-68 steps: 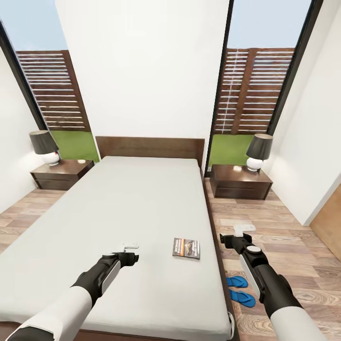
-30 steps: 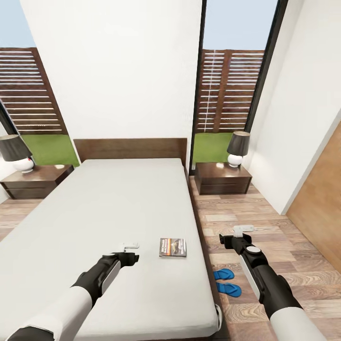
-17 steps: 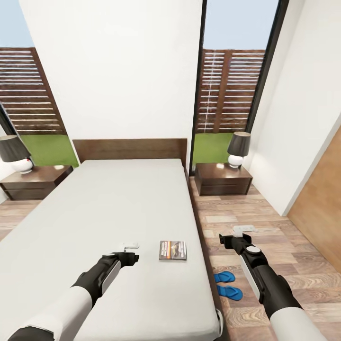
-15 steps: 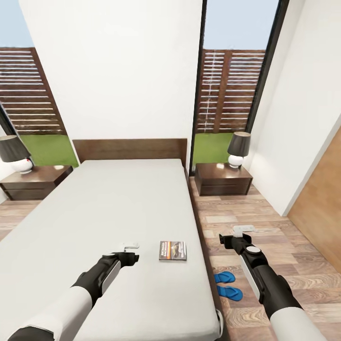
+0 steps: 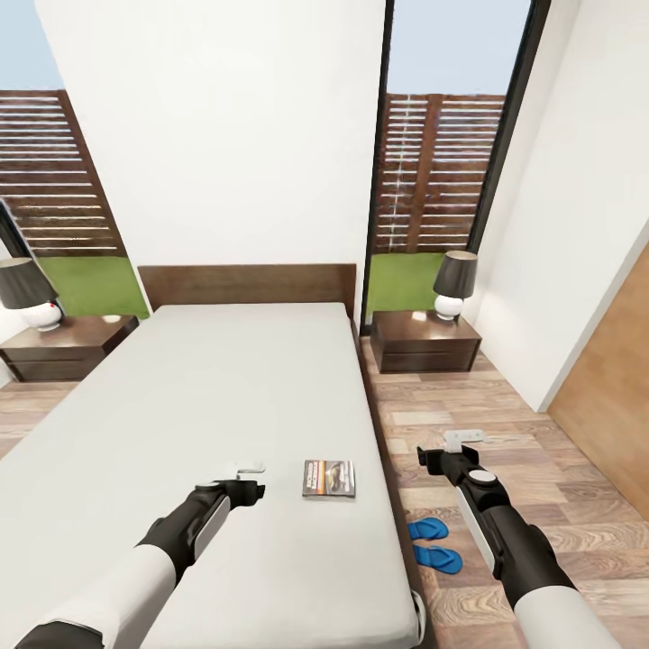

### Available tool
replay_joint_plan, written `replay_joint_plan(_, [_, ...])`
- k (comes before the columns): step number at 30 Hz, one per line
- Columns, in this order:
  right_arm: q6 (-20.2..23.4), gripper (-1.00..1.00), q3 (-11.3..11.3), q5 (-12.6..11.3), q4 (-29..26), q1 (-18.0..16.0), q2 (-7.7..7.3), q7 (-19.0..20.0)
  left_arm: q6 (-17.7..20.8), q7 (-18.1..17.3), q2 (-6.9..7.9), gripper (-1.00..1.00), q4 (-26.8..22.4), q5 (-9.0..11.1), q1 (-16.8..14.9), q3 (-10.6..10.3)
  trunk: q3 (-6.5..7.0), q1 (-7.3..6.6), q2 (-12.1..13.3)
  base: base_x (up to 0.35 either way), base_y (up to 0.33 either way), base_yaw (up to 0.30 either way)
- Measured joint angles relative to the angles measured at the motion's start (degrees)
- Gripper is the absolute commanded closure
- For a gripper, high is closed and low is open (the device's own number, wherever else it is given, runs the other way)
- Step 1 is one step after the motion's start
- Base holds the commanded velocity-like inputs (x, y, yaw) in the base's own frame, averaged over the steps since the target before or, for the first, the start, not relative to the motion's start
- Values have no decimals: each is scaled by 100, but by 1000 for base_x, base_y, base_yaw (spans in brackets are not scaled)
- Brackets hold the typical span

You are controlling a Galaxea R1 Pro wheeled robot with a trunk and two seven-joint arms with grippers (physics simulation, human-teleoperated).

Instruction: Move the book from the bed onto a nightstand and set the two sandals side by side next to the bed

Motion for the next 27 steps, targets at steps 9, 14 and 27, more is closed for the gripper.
replay_joint_plan(9, [4, -100, 9, 0, 6, 2, 0, 0, 0, 0, -1, -100, 3, -4, 0, 0, 0, -1, 0, 103, 0, 0])
replay_joint_plan(14, [4, -100, 14, 0, 6, 2, 0, 0, -1, 0, -1, -100, -1, -7, 0, 0, 0, 0, 0, 33, 0, 0])
replay_joint_plan(27, [2, -100, 16, 0, 7, 2, 1, 0, -1, 0, -1, -100, -1, -8, 0, 0, 0, 0, 0, 13, 0, 0])
